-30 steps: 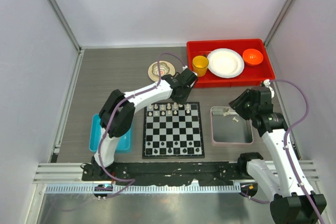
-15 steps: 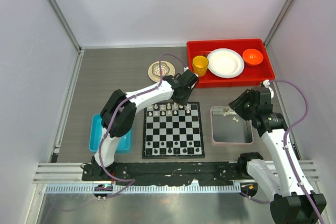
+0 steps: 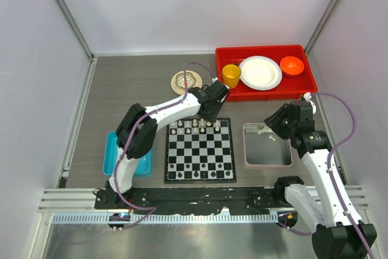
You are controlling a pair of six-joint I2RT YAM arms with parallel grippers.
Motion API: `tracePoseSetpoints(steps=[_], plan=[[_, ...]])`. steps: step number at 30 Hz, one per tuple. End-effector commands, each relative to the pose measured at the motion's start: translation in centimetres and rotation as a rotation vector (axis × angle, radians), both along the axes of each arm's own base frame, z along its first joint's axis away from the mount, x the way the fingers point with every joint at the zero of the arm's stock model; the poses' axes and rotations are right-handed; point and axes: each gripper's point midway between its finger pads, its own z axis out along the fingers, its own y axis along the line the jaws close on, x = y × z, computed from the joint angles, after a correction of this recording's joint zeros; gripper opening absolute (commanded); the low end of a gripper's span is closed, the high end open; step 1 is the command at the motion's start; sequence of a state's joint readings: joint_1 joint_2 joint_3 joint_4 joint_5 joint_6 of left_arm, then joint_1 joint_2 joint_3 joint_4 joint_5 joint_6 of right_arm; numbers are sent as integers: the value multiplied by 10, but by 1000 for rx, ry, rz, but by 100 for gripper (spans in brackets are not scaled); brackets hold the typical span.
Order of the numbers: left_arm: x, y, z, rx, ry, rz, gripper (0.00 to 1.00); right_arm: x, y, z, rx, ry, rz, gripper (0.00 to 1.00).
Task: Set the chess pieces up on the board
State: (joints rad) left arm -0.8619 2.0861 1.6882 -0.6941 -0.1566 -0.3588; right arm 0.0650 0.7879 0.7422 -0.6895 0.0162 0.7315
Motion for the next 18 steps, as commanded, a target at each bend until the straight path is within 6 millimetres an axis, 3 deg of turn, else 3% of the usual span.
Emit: tracePoseSetpoints(steps=[1,18], plan=[[5,-9,14,-31,-27,-6,29,4,-1,6,-8,-32,8,47],[0,-16,13,-62,1,-17,24,3,0,4,-10,-27,12,47]])
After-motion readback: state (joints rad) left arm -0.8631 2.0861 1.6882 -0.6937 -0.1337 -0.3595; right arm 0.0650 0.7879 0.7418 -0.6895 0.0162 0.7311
